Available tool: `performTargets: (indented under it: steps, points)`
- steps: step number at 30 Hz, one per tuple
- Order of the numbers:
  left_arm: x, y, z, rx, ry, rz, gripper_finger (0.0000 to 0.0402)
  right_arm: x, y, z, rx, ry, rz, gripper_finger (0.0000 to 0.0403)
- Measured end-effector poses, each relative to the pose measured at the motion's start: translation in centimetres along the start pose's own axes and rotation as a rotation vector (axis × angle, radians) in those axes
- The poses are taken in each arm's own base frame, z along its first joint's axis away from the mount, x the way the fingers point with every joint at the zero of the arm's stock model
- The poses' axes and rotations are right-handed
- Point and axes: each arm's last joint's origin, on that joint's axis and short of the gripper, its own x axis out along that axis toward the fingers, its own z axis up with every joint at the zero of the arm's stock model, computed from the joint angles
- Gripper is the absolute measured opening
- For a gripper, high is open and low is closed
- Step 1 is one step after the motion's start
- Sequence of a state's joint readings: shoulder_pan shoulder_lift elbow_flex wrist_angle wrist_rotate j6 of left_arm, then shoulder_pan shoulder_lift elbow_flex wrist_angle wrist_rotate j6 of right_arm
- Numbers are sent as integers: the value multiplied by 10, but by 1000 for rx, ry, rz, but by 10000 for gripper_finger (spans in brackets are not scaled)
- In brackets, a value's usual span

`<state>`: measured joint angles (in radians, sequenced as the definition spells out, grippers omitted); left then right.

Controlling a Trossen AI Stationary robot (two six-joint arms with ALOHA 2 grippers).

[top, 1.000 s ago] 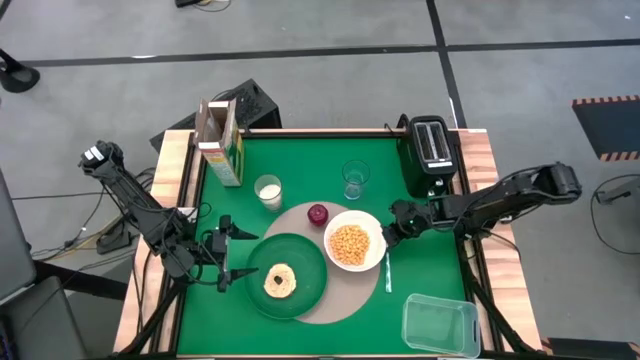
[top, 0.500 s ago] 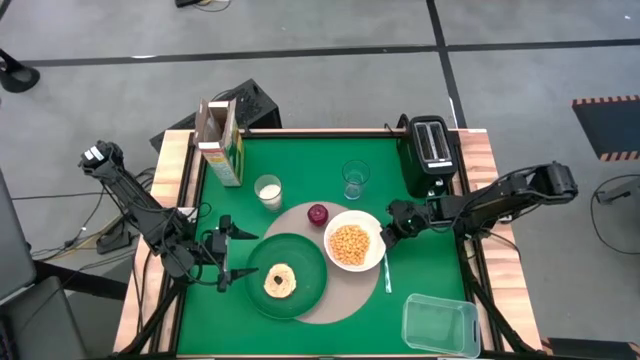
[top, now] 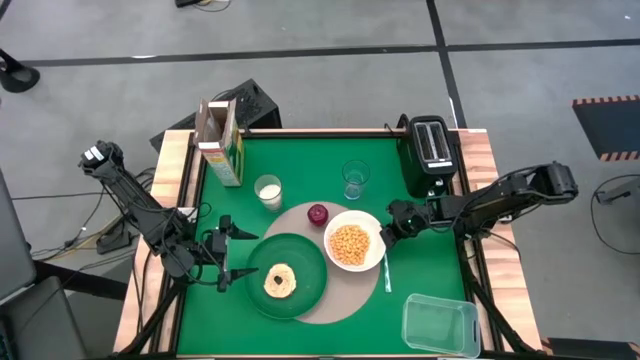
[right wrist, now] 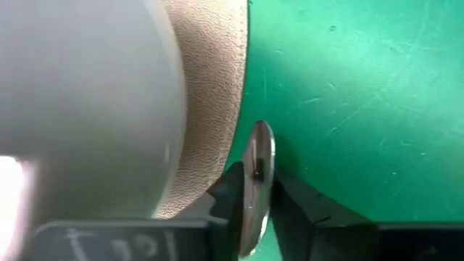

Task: Arrange a breakfast setting
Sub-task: Put the blue spoon to the right of the white bowl, then return to Home Position

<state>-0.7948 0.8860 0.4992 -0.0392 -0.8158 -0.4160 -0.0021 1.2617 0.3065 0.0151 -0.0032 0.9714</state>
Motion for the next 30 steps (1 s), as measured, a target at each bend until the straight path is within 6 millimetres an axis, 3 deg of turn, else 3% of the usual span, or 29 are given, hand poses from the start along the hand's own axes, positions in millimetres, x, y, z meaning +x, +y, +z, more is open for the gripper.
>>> performTargets:
  steps: [5, 9, 30]
  points:
    - [0, 0, 0, 0, 0, 0, 387, 0, 0, 0, -1, 2, 2, 150]
    - [0, 0, 0, 0, 0, 0, 387, 0, 0, 0, -1, 8, 7, 172]
    - [0, -1, 0, 0, 11, -25, 387, -13, 21, 12, -21, 103, -126, 156]
